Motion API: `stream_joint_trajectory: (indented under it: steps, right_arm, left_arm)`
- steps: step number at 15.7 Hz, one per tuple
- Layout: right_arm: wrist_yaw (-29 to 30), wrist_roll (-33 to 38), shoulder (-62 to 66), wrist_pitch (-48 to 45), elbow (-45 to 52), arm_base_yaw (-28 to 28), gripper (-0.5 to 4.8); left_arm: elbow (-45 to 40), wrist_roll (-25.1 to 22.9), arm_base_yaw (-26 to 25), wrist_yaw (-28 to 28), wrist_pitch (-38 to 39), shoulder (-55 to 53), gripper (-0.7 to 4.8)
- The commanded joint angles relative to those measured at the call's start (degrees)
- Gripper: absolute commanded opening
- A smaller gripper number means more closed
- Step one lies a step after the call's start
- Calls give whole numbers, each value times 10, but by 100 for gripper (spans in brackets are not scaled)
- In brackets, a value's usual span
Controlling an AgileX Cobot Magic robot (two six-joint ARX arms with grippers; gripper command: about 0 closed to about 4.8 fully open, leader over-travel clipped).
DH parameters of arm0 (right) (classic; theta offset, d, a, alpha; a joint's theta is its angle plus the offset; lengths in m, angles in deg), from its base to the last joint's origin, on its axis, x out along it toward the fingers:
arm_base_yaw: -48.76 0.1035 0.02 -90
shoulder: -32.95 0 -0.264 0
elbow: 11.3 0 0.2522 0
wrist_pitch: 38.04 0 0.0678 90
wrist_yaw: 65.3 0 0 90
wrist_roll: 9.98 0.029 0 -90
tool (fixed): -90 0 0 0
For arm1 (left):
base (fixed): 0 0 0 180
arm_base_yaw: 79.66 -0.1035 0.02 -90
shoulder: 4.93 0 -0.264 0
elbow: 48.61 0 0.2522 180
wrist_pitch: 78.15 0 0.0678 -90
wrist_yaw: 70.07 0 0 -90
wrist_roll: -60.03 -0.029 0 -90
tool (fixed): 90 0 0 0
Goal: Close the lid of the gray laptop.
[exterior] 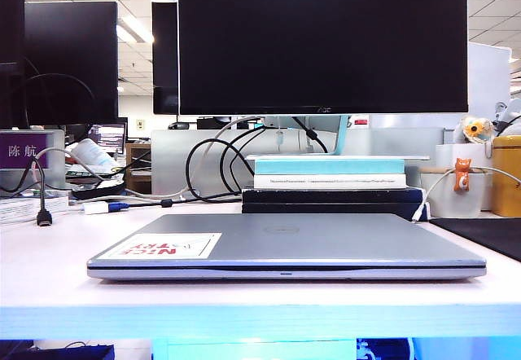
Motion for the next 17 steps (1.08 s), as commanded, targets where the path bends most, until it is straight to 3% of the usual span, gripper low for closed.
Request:
stream_joint_trajectory:
  steps: [1, 3, 6, 8, 11, 15, 17]
  right_arm:
    - [-23, 16, -71, -77, 82, 0, -2]
    - [-22, 16, -118, -82, 134, 0, -2]
    - [-27, 16, -191, -73, 195, 0, -2]
    - [-31, 16, -243, -60, 216, 0, -2]
    - [-89, 3, -311, 21, 226, 0, -2]
    - [-89, 3, -311, 35, 263, 0, -2]
    - [-90, 3, -311, 45, 275, 0, -2]
  left_arm:
    - [-52, 4, -1, -5, -61, 17, -5]
    - [-103, 14, -1, 36, -129, 26, -5]
    - [-175, 39, -1, 36, -184, 46, -5]
    - [-188, 38, -1, 37, -172, 55, -6]
    - [-188, 40, -1, 71, -169, 67, -5]
    - [-228, 65, -1, 84, -164, 118, -5]
    - [-228, 72, -2, 81, -112, 166, -5]
